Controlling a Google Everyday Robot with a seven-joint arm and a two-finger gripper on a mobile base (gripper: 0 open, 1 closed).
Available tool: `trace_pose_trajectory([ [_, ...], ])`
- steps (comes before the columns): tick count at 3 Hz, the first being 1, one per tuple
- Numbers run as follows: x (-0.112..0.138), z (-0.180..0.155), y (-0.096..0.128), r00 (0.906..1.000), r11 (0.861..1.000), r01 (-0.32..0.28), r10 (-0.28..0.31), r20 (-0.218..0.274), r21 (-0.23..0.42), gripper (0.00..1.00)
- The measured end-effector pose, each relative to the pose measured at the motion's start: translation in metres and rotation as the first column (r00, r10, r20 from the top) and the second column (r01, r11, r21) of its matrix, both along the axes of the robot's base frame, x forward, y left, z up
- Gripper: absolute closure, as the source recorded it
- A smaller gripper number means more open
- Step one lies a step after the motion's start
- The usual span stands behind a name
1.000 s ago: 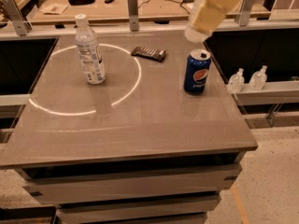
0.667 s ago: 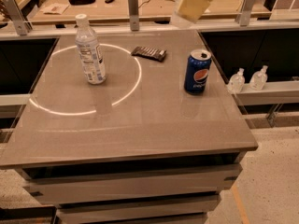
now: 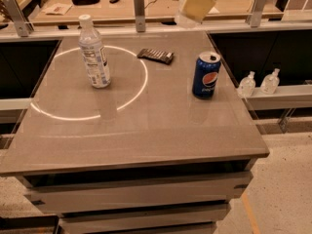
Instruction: Move blue plastic bottle near pepsi can
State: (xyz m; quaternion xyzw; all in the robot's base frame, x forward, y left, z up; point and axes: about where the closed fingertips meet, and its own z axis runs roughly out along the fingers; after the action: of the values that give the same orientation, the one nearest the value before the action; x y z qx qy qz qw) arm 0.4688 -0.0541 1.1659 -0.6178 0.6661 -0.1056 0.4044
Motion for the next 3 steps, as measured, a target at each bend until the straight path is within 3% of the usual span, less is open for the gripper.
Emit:
trace_pose_trajectory([
  [3,0.0,0.0,0.0,1.0,1.0,0.0,0.0,0.0,0.0,0.0],
])
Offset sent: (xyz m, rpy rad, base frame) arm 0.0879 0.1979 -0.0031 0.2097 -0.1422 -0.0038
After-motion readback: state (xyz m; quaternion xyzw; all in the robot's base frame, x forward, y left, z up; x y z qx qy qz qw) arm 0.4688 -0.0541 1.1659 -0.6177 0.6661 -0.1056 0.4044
